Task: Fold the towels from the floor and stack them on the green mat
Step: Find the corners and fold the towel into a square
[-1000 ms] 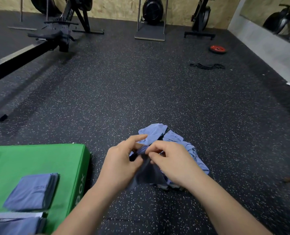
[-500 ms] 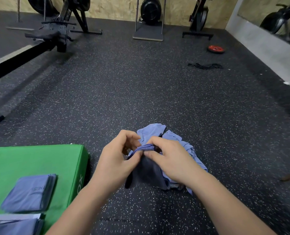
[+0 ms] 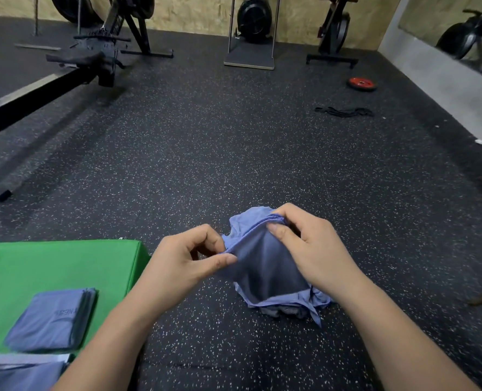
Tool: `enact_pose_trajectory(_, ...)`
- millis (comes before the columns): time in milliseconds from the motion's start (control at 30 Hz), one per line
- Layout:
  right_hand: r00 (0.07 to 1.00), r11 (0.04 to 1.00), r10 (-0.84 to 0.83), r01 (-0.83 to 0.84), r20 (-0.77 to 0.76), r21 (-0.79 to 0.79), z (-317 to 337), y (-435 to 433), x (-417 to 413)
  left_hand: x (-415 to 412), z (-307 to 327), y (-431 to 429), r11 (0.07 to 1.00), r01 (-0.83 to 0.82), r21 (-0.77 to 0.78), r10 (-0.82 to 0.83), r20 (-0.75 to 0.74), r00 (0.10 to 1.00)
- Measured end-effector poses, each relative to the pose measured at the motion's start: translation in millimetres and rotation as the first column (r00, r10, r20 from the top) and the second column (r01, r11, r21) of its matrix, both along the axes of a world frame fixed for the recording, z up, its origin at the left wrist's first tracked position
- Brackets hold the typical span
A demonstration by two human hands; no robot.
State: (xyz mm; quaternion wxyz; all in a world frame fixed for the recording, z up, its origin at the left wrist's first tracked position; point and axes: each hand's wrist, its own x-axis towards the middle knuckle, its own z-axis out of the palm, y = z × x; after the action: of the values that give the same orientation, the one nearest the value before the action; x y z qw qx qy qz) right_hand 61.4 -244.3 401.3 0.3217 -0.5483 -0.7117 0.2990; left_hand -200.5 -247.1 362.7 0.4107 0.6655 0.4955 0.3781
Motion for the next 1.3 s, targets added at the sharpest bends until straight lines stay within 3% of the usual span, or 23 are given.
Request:
enact_pose_trajectory(267, 0.999, 1.0, 0.008, -0.009, -0.033, -0.018, 4.4, -3.2, -2.1, 3.6, 5.1, -6.2, 0.968, 0.182, -0.173, -0.186, -0.003, 0.983)
enact_pose_trajectory(467, 1.0, 1.0, 0.011, -0.011, -0.007, -0.016, 0.8, -0.4, 2.5, 4.0, 3.1, -5.8, 0.997, 0.071, -0.038, -0.078, -0.216, 0.973)
enact_pose_trajectory(667, 0.997, 0.998, 0.065, -0.065, 0.033, -0.009, 4.7, 1.2, 8.4, -8.1, 1.9, 3.2, 0.997, 0.002, 0.072, 0.017, -0.264, 0.964)
enact_pose_trajectory(800, 0.993, 0.993, 0.098, -0.093, 0.067, -0.072, 7.2, 1.3, 14.2, -17.5, 5.1, 7.0, 1.0, -0.024, -0.015, 0.022, -0.135, 0.991)
enact_pose_trajectory(1000, 0.991, 0.992, 0.077, -0.065, 0.11, -0.107, 7.0, 3.3, 18.2, -19.7, 20.0, 4.0, 0.994, -0.083, -0.073, 0.099, 0.258, 0.961)
enact_pose_trajectory(1200, 0.969, 0.963, 0.142, -0.088, 0.202, -0.254, 2.4, -5.0, 2.0, -2.9, 20.8, -1.7, 0.997, -0.009, -0.07, 0.03, 0.31, 0.95)
enact_pose_trajectory(1300, 0.952, 0.949, 0.223, -0.163, 0.208, -0.27, -2.6, -12.8, -19.0, 3.8, 15.8, -3.4, 0.995, 0.045, -0.092, -0.022, 0.239, 0.971)
